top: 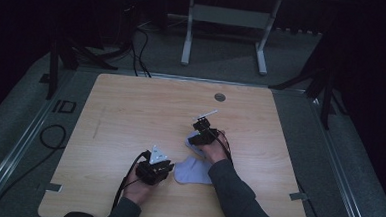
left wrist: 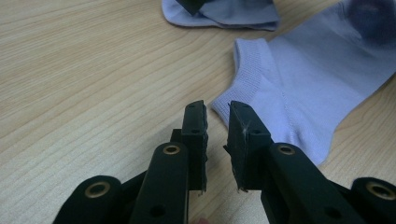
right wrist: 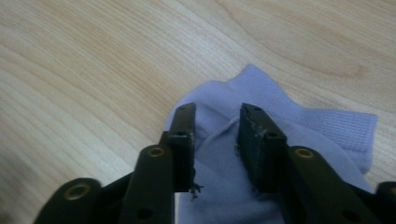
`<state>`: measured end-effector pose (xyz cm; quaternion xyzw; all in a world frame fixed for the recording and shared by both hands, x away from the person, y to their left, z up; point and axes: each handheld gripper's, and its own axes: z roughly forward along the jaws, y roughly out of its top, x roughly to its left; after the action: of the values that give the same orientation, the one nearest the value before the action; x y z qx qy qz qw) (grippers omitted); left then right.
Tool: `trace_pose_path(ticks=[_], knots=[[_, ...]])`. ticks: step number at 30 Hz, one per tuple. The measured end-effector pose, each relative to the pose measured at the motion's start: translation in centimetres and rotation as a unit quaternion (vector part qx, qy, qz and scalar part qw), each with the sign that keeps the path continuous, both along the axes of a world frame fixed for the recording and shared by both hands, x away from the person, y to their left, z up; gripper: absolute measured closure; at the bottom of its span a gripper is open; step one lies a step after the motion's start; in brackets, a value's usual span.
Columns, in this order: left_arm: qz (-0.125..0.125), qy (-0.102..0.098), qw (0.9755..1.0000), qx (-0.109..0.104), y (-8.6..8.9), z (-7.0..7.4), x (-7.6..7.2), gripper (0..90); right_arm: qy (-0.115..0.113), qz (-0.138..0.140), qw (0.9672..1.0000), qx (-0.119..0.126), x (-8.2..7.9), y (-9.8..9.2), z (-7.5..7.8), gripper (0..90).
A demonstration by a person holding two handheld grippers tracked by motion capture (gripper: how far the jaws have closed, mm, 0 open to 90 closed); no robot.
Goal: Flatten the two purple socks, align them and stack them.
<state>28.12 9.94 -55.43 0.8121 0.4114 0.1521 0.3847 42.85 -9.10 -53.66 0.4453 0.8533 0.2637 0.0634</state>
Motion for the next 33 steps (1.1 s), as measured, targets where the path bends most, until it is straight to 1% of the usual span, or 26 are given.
trace_pose_path(ticks=[1, 5, 8, 12, 17, 18, 19, 20, 22, 23, 24, 26, 27, 28, 29, 30, 33], knots=[[-0.001, 0.001, 1.0, 0.001, 0.0, 0.0, 0.0, 77.2, -0.003, 0.001, 1.0, -0.006, 0.1, 0.1, 0.0, 72.0], [-0.001, 0.0, 1.0, 0.002, -0.1, 0.0, 0.0, 77.2, -0.004, 0.011, 0.9997, -0.019, 0.0, 0.2, 0.2, 83.9], [0.0, 0.0, 1.0, 0.002, -0.1, -0.1, 0.0, 77.2, -0.009, 0.019, 0.9995, -0.021, -0.2, 0.0, 0.4, 88.7], [-0.002, -0.002, 1.0, 0.003, -0.2, -0.1, -0.1, 77.2, -0.014, 0.023, 0.9996, -0.01, -0.3, -0.4, 1.1, 89.2], [-0.001, -0.002, 1.0, 0.003, -0.2, -0.1, 0.0, 77.2, -0.026, 0.027, 0.9993, 0.006, -0.6, -1.2, 2.3, 89.2], [-0.001, -0.002, 1.0, 0.003, -0.2, -0.1, 0.0, 77.2, -0.026, 0.027, 0.9993, 0.006, -0.6, -1.2, 2.3, 89.2], [-0.001, -0.002, 1.0, 0.003, -0.2, -0.1, 0.0, 77.2, -0.029, 0.028, 0.9992, 0.009, -0.7, -1.5, 2.6, 89.2], [-0.003, -0.004, 1.0, 0.003, -0.2, 0.0, -0.1, 77.2, -0.038, 0.029, 0.9988, 0.014, -0.9, -2.0, 3.2, 89.2], [-0.003, -0.003, 1.0, 0.002, -0.2, 0.0, -0.1, 77.2, -0.043, 0.029, 0.9985, 0.018, -1.2, -2.5, 3.8, 89.2], [-0.003, -0.003, 1.0, 0.002, -0.2, 0.0, -0.1, 77.2, -0.043, 0.029, 0.9985, 0.018, -1.2, -2.5, 3.8, 89.2], [-0.003, -0.003, 1.0, 0.003, -0.2, -0.1, -0.1, 77.2, -0.049, 0.03, 0.9981, 0.02, -1.4, -3.2, 4.3, 89.2], [-0.003, -0.003, 1.0, 0.003, -0.2, -0.1, -0.1, 77.1, -0.054, 0.029, 0.9979, 0.023, -1.6, -4.0, 4.7, 89.1], [-0.003, -0.003, 1.0, 0.003, -0.2, -0.1, -0.1, 77.1, -0.054, 0.029, 0.9979, 0.023, -1.6, -4.0, 4.7, 89.1], [-0.003, -0.003, 1.0, 0.003, -0.2, -0.1, 0.0, 77.1, -0.059, 0.026, 0.9976, 0.025, -1.9, -4.8, 5.0, 89.1], [-0.003, -0.003, 1.0, 0.003, -0.2, -0.1, 0.0, 77.1, -0.059, 0.026, 0.9976, 0.025, -1.9, -4.8, 5.0, 89.1], [-0.002, -0.003, 1.0, 0.003, -0.2, -0.1, 0.0, 77.1, -0.062, 0.02, 0.9975, 0.028, -2.2, -5.7, 5.1, 89.1], [-0.003, -0.003, 1.0, 0.003, -0.2, -0.1, 0.0, 77.1, -0.064, 0.016, 0.9974, 0.029, -2.6, -7.0, 5.0, 89.1]])
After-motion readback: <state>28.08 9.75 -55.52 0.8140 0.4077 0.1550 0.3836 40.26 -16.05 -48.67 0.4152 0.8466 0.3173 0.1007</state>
